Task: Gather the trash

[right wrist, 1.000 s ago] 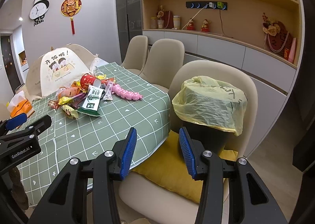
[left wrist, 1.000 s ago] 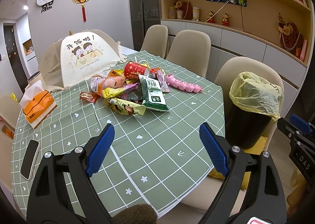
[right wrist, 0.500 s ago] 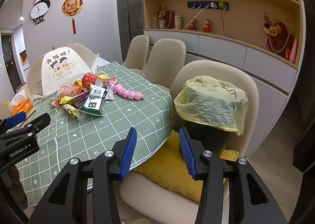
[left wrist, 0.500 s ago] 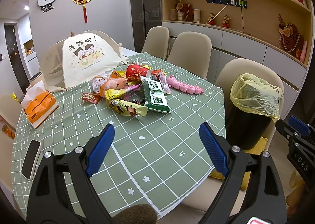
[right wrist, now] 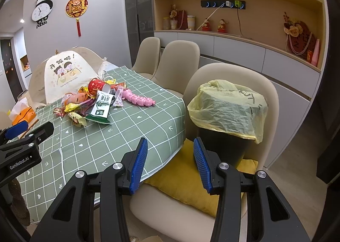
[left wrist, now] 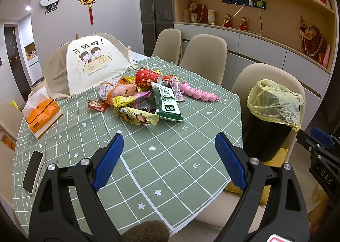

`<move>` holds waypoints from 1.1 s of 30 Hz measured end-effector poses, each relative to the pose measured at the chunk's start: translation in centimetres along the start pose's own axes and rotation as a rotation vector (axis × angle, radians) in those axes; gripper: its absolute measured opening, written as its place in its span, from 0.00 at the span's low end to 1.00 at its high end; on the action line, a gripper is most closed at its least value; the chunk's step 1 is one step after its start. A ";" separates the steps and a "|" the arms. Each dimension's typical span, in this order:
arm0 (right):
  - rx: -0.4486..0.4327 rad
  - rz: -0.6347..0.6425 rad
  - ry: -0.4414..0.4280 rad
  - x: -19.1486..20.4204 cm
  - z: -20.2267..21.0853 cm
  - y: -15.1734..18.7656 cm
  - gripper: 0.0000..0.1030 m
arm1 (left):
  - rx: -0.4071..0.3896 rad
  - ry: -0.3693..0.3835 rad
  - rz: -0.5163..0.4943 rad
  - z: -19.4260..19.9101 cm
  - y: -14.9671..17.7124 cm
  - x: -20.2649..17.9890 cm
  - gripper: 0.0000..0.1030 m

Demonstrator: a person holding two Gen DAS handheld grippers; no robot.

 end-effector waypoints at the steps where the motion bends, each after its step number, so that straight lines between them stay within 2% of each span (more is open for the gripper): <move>1: -0.001 0.001 0.000 0.0 0.0 0.0 0.42 | 0.000 0.000 0.000 0.0 0.0 0.0 0.81; 25: 0.011 0.012 0.017 0.3 -0.2 0.0 0.42 | 0.016 0.012 0.021 -0.6 -0.1 0.1 0.81; 33: 0.035 0.044 0.036 1.4 -2.4 -1.1 0.42 | 0.037 0.005 0.057 -3.8 -1.0 3.2 0.81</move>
Point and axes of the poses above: each gripper's, at about its wrist camera, not at the fingertips, and z roughly against the way its jaws point, x to its left, y to its underside, the point moved 1 cm from there along -z, roughly the way its jaws point
